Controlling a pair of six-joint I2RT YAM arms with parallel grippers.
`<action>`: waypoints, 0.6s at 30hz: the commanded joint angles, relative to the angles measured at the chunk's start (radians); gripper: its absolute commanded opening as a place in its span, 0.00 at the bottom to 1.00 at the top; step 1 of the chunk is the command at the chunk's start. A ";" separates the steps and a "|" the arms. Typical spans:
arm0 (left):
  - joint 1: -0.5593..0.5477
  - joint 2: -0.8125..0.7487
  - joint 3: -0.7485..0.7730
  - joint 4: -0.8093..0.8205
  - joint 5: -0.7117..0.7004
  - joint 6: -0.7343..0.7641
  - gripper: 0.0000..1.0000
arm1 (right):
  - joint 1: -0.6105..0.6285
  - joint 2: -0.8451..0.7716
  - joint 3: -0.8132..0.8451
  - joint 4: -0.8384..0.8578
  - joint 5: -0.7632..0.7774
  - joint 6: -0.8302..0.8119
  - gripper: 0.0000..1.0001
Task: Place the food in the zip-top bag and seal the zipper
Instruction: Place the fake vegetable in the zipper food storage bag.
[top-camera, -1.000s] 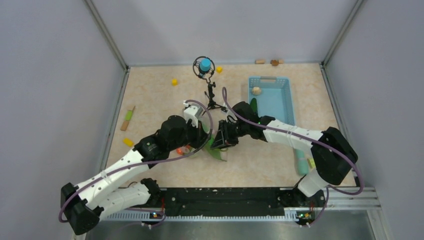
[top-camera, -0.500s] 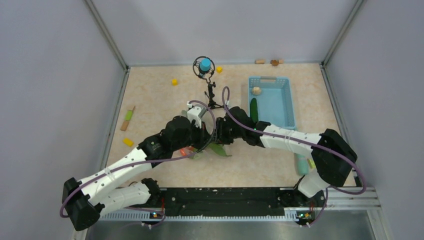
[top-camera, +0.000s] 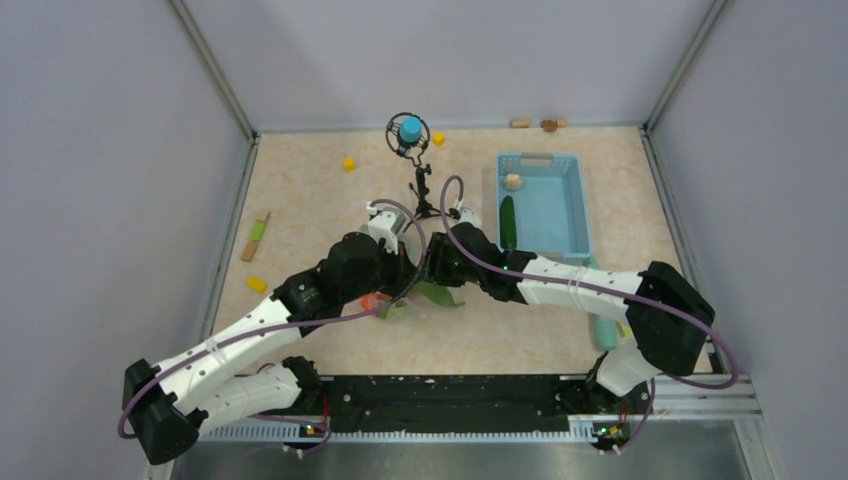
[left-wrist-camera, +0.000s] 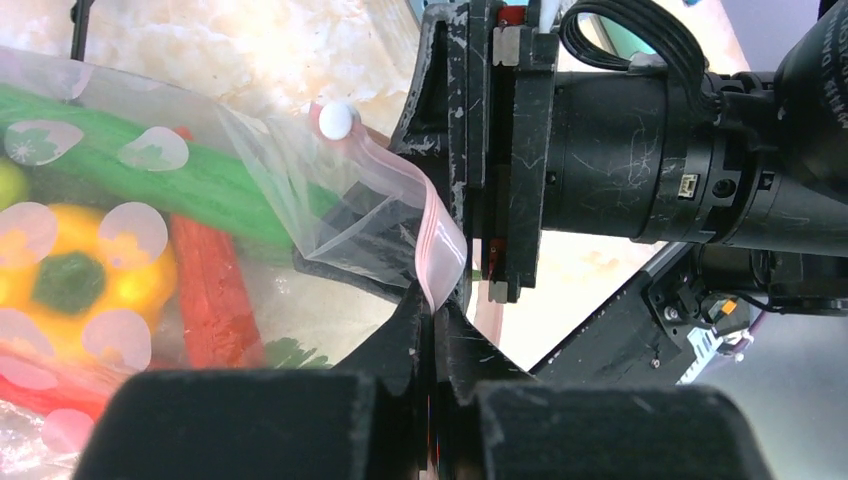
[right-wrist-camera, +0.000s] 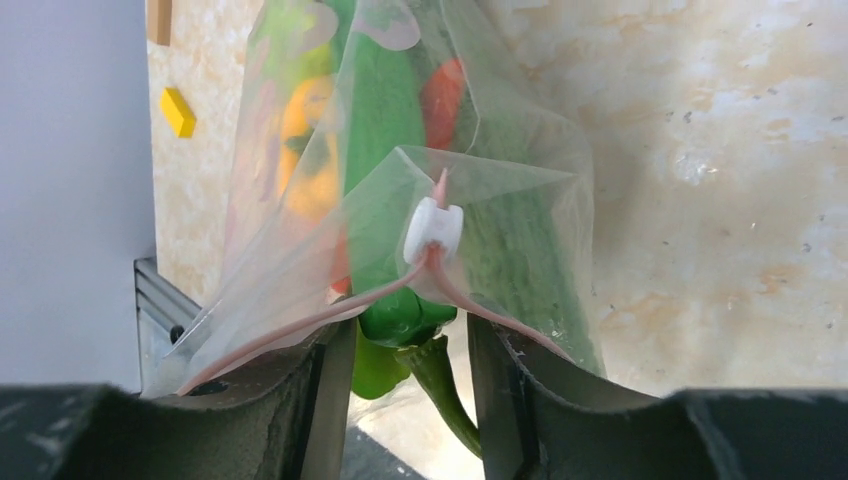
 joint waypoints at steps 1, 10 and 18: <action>-0.020 -0.040 0.052 0.041 -0.054 -0.053 0.00 | 0.011 -0.031 0.007 0.056 0.082 -0.004 0.47; -0.020 -0.026 0.092 -0.015 -0.203 -0.042 0.00 | 0.014 -0.148 -0.034 0.061 0.043 -0.060 0.73; -0.020 -0.035 0.113 -0.035 -0.302 -0.020 0.00 | 0.014 -0.281 -0.053 -0.019 -0.073 -0.168 0.84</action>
